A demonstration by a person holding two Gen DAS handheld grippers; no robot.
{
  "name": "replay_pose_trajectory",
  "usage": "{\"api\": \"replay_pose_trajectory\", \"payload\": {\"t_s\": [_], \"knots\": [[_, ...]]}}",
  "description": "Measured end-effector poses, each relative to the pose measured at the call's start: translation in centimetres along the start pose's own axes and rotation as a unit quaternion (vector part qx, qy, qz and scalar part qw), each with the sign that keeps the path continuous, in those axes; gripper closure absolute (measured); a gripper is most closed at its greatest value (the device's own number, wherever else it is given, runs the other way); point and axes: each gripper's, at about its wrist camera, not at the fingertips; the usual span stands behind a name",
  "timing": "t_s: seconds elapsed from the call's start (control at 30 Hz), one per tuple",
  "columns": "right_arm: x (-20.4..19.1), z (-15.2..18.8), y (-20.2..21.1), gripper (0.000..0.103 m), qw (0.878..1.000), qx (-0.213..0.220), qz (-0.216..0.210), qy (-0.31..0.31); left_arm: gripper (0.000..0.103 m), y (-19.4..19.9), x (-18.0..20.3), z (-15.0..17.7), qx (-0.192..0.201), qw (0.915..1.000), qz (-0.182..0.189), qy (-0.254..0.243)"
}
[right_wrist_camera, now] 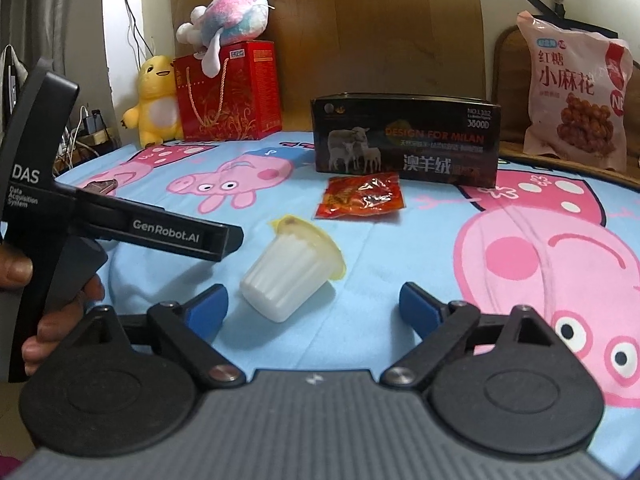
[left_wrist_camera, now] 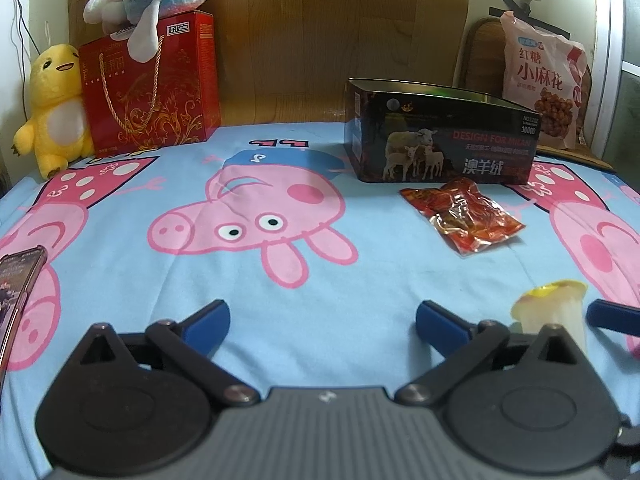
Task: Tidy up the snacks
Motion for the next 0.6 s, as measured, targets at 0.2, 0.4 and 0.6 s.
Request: {"api": "replay_pose_trajectory", "payload": {"t_s": [0.2,0.4,0.6], "knots": [[-0.04,0.13,0.03,0.009,1.0,0.002,-0.006,0.005,0.0,0.16,-0.26,0.17,0.006,0.9999,0.007,0.007],[-0.45,0.14,0.07,0.014,1.0,-0.003,-0.012,0.019,0.0,0.33,-0.11,0.23,0.006,0.9999,0.01,0.001],[-0.09,0.07,0.06,0.015,0.999,-0.004,-0.032,0.013,0.0,0.65,0.03,0.47,0.003,0.9998,0.014,-0.013]]}}
Point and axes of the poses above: each gripper's, at about its wrist camera, not at the fingertips, and y roughly against the way its jaws point, x to its right, z to its underside, and after that the axes turned 12 degrees about -y, right-handed
